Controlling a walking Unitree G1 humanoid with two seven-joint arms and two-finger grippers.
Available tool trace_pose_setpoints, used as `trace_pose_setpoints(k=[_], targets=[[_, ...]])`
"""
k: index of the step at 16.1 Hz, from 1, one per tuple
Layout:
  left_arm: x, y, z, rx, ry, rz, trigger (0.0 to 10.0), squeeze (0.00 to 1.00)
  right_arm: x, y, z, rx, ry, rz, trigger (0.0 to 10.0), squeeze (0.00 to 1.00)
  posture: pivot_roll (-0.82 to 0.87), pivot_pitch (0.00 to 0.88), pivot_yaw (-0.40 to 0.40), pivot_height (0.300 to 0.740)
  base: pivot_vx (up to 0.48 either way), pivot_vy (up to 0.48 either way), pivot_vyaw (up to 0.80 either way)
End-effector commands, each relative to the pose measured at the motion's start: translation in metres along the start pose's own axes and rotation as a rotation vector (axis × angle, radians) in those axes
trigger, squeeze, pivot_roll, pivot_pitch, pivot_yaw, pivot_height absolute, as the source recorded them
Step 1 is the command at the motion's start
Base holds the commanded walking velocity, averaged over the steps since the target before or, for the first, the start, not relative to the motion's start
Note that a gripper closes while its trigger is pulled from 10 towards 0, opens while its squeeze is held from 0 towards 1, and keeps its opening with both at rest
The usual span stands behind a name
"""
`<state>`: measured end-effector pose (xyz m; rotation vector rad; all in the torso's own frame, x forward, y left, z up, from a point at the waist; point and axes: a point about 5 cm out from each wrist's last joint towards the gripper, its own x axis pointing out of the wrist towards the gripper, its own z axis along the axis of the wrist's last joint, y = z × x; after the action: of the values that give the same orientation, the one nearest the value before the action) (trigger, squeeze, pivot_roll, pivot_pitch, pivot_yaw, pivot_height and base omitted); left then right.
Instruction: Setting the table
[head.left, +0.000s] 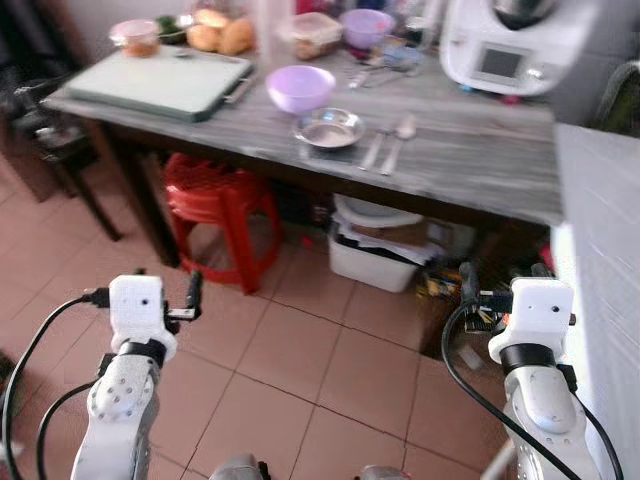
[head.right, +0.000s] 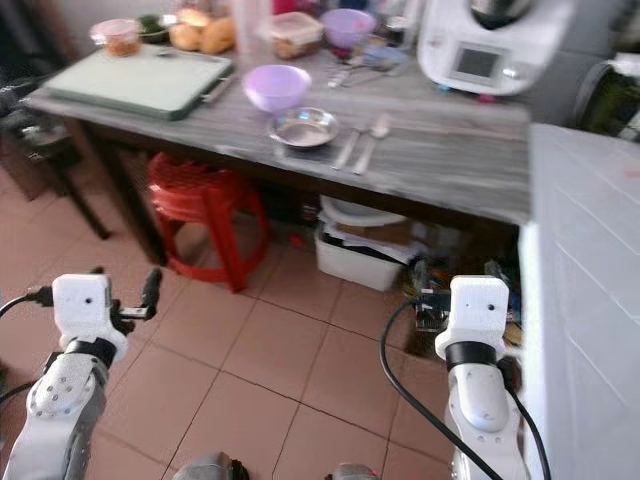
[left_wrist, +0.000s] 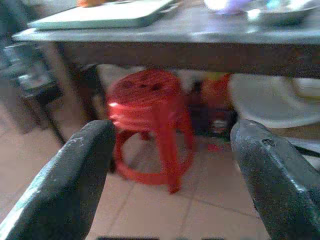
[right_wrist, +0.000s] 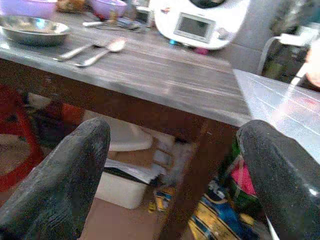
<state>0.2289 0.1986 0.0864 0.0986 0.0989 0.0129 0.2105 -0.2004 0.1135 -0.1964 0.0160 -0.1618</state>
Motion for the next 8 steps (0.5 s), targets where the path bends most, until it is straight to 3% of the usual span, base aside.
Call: trace_pose_setpoints(k=[1, 3, 8], targets=[[0.0008, -0.0006, 0.0040, -0.001, -0.010, -0.019, 10.0, 0.00, -0.0002, -0.0034, 0.0061, 0.000, -0.019, -0.007, 10.0, 0.00, -0.06, 0.000, 0.006, 0.740, 0.000, 0.000, -0.80], [0.0013, -0.0015, 0.0054, -0.010, -0.013, -0.031, 10.0, 0.00, 0.0015, -0.0042, 0.0069, -0.003, -0.019, -0.007, 10.0, 0.00, -0.06, 0.000, 0.007, 0.740, 0.000, -0.154, -0.80], [0.0008, -0.0031, 0.0059, -0.011, -0.005, -0.049, 10.0, 0.00, 0.0020, -0.0022, 0.0081, -0.009, -0.019, 0.002, 10.0, 0.00, -0.06, 0.000, 0.008, 0.740, 0.000, -0.376, -0.80]])
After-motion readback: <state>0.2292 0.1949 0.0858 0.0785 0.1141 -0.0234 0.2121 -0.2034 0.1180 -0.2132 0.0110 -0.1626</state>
